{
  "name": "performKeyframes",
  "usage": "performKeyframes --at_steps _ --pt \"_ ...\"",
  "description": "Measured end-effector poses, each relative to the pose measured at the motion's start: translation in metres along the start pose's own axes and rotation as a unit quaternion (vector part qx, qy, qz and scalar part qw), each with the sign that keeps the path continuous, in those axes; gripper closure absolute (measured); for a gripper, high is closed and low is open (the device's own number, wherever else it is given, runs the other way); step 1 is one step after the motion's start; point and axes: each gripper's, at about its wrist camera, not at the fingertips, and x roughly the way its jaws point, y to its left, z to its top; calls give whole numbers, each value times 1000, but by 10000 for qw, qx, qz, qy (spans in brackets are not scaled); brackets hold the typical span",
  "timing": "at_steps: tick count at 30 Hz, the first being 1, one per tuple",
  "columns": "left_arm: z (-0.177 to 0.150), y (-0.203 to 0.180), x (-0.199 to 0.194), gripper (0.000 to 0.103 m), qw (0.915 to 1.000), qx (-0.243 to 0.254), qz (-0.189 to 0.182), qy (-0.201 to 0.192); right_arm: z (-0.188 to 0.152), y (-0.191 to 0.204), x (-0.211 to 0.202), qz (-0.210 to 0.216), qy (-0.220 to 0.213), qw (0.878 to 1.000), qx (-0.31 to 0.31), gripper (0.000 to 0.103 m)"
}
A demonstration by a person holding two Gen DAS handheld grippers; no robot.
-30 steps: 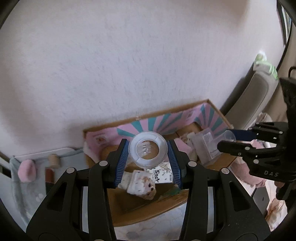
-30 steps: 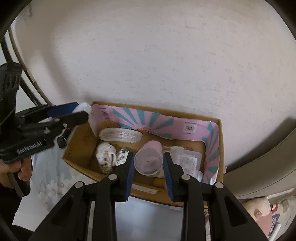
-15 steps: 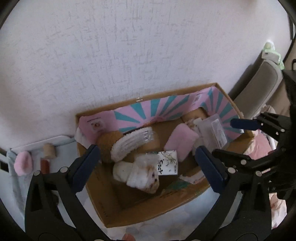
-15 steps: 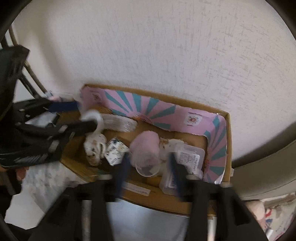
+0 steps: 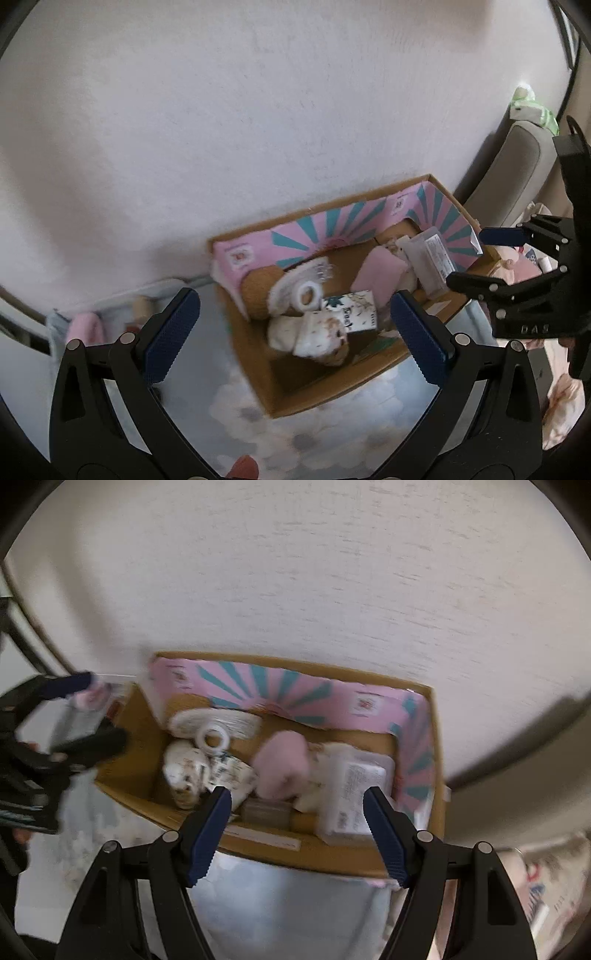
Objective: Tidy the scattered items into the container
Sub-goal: 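Withdraw both tools from the box toward the pink pouch and lipstick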
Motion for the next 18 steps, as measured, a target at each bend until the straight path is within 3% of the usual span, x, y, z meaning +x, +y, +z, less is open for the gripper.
performKeyframes --at_steps 7,14,18 --pt "-5 31 -33 0 9999 0 81 -65 2 16 -17 -51 -13 9995 320 33" --pt "-7 72 -70 0 9989 -268 194 -341 11 48 -44 -141 -337 9989 294 33" --pt "-15 97 -82 0 9965 -347 597 -466 21 68 -54 -13 -406 9990 195 33"
